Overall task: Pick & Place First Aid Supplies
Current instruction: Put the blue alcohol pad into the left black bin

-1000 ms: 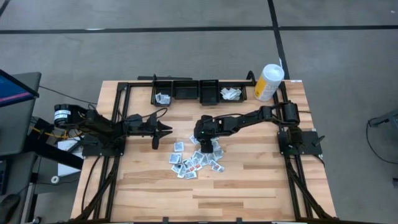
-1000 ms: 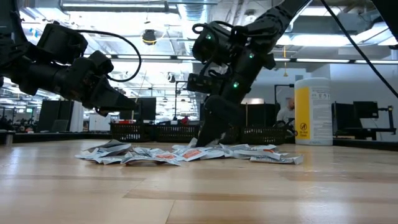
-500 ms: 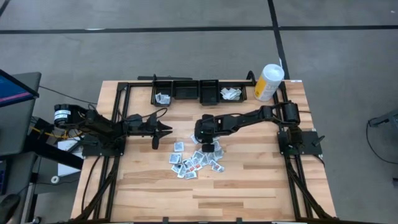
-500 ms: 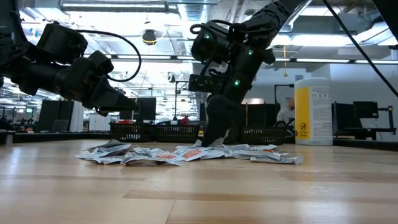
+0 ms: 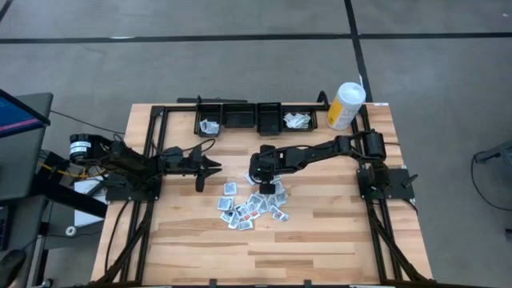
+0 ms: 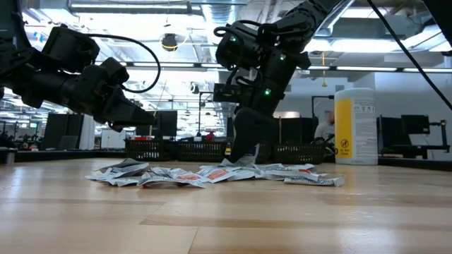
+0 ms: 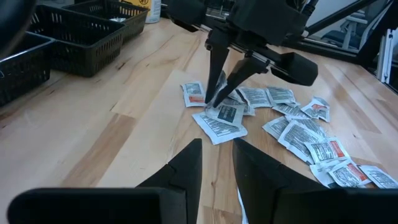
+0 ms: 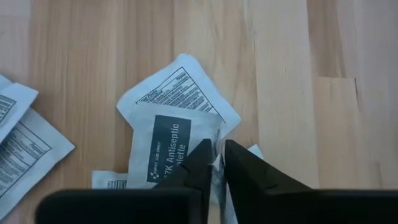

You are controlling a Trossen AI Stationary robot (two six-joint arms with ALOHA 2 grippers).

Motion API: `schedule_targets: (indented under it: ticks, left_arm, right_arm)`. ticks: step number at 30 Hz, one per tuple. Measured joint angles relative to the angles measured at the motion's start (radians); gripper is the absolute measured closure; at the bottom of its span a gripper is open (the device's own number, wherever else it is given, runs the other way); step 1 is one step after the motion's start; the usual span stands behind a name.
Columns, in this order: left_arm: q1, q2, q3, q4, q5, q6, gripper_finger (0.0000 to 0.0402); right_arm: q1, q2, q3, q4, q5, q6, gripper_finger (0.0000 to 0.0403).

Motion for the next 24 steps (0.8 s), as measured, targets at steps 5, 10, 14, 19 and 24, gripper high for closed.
schedule_targets:
  ticks: [5,10,14,19,24]
  left_arm:
    - [0.000,0.000,0.000,0.000,0.000,0.000,0.0311]
    - [0.000,0.000,0.000,0.000,0.000,-0.002,0.0311]
    - [0.000,0.000,0.000,0.000,0.000,-0.003,0.0311]
    - [-0.011,0.001,-0.001,0.006,0.002,-0.003,0.0311]
    - [-0.037,0.003,0.010,0.010,0.001,-0.003,0.0311]
  right_arm:
    - [-0.003,-0.017,0.000,-0.007,0.000,-0.017,0.0399]
    - [-0.021,-0.056,0.019,-0.028,-0.007,-0.007,0.0399]
    - [-0.035,-0.111,0.025,0.004,-0.009,0.007,0.0400]
    - [-0.061,-0.180,0.027,0.061,-0.029,0.034,0.0401]
    - [-0.091,-0.228,0.027,0.207,-0.154,0.037,0.0402]
